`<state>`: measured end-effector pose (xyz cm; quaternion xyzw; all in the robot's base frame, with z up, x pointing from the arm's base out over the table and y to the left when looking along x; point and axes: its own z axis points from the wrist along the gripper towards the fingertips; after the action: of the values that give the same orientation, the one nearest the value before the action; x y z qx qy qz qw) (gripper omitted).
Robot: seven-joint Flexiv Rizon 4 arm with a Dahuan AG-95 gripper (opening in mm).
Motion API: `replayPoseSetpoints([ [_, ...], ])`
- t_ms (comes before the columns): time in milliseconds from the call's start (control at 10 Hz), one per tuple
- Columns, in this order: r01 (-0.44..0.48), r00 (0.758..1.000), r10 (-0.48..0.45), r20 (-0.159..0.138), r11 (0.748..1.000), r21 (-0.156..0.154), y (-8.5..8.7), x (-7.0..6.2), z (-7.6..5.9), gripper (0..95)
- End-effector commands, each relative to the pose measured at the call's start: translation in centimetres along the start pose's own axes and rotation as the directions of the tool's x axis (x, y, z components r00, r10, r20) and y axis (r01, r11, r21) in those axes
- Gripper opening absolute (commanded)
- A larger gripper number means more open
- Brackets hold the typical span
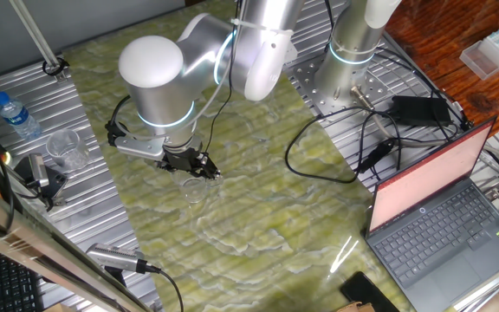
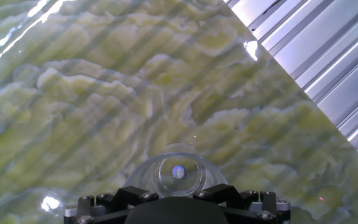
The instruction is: Pick up the cup
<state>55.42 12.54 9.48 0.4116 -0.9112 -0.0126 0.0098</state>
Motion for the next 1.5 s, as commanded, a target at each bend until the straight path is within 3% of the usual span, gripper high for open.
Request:
replayPoseSetpoints([
  [100, 0.0, 1.0, 0.0, 0.0, 1.0, -0.001, 0.0, 0.0, 0.0, 57.0],
  [300, 0.0, 1.0, 0.0, 0.0, 1.0, -0.001, 0.0, 0.0, 0.0, 57.0],
  [400, -0.005, 1.0, 0.005, -0.018, 1.0, 0.016, 0.6, 0.2, -1.2, 19.0],
  [800, -0.006, 1.0, 0.006, -0.017, 1.0, 0.015, 0.7, 0.4, -1.2, 19.0],
  [1100, -0.004, 1.0, 0.004, -0.021, 1.0, 0.018, 0.8, 1.2, -1.7, 19.0],
  [1200, -0.001, 1.0, 0.001, -0.024, 1.0, 0.017, 0.8, 1.8, -2.1, 0.0],
  [1500, -0.006, 1.0, 0.007, -0.03, 1.0, 0.03, 0.9, 2.7, -2.6, 0.0],
])
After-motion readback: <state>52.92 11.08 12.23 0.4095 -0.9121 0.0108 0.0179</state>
